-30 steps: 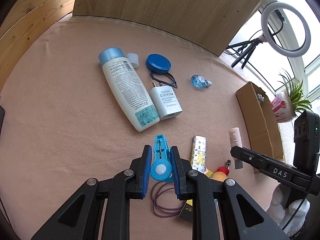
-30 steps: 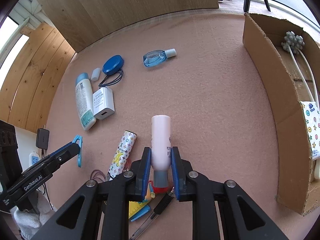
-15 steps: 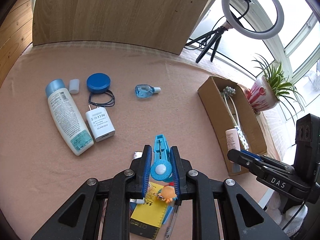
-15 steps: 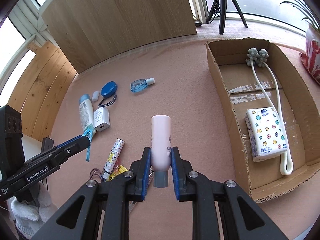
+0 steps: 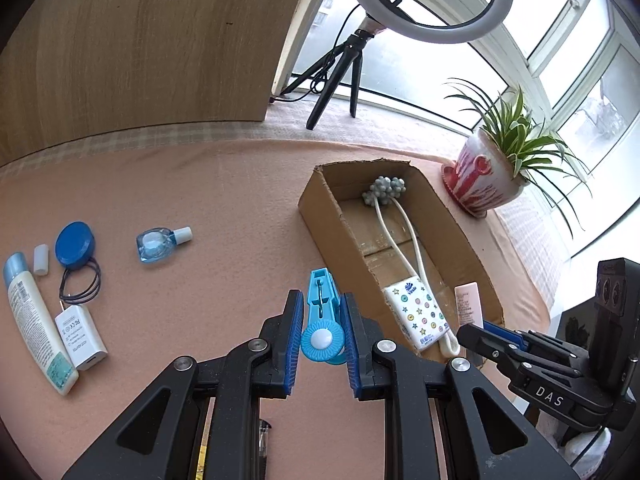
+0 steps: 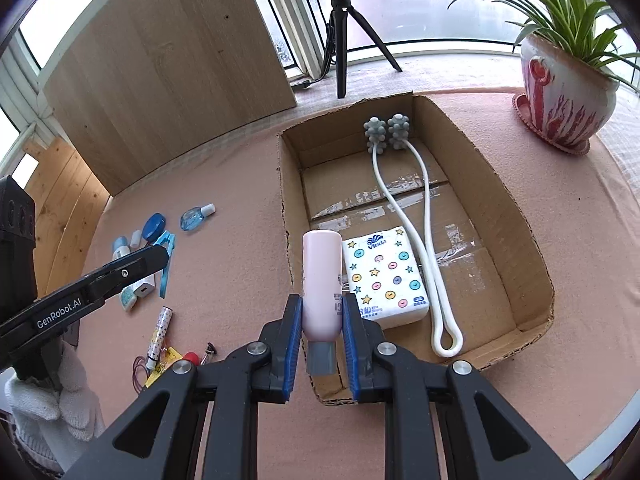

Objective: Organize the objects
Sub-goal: 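Carry the pink bottle toward the box with the right gripper while the left gripper carries the blue clip, then open the left gripper dropping the blue clip in the box while the right gripper releases the pink bottle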

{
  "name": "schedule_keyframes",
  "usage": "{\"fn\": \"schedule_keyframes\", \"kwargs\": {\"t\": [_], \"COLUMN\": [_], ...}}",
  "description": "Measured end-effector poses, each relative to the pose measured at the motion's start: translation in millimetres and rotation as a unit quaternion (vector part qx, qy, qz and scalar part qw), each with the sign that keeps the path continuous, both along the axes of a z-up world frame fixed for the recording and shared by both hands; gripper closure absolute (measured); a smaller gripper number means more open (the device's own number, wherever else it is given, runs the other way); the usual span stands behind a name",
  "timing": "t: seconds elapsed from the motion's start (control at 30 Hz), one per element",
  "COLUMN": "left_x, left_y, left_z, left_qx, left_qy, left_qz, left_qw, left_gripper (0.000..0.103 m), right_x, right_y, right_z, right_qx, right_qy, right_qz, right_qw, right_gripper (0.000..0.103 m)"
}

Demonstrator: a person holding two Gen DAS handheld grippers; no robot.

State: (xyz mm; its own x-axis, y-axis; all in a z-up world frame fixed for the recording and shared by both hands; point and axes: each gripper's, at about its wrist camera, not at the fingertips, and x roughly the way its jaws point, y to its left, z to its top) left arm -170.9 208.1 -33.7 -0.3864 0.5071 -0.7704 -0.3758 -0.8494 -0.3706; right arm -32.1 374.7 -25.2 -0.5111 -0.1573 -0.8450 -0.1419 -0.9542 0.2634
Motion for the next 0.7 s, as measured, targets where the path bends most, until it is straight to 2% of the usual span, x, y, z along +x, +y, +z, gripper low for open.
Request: {"fn": "schedule_keyframes", "kwargs": {"t": [0.37, 0.7], "left_x": [-43.9, -66.0], "left_y": [86.2, 115.4], "left_z": [-5.4, -28.8], "left_qx": [-0.018, -0.043], "left_qy": [0.009, -0.012], "left_qz": [-0.028, -0.029], "left_qw": [0.9994, 0.9986], "left_gripper": [0.082, 0.082], "right_x": [-8.0, -19.2], "right_y": [48.8, 56.1], "right_z": [-7.1, -22.0], "right_qx": [0.005, -0.003], "right_qy": [0.012, 0.003], "right_qz": [-0.04, -0.033], "right_qw": [0.999, 0.999], "right_gripper": [0.085, 0.085]}}
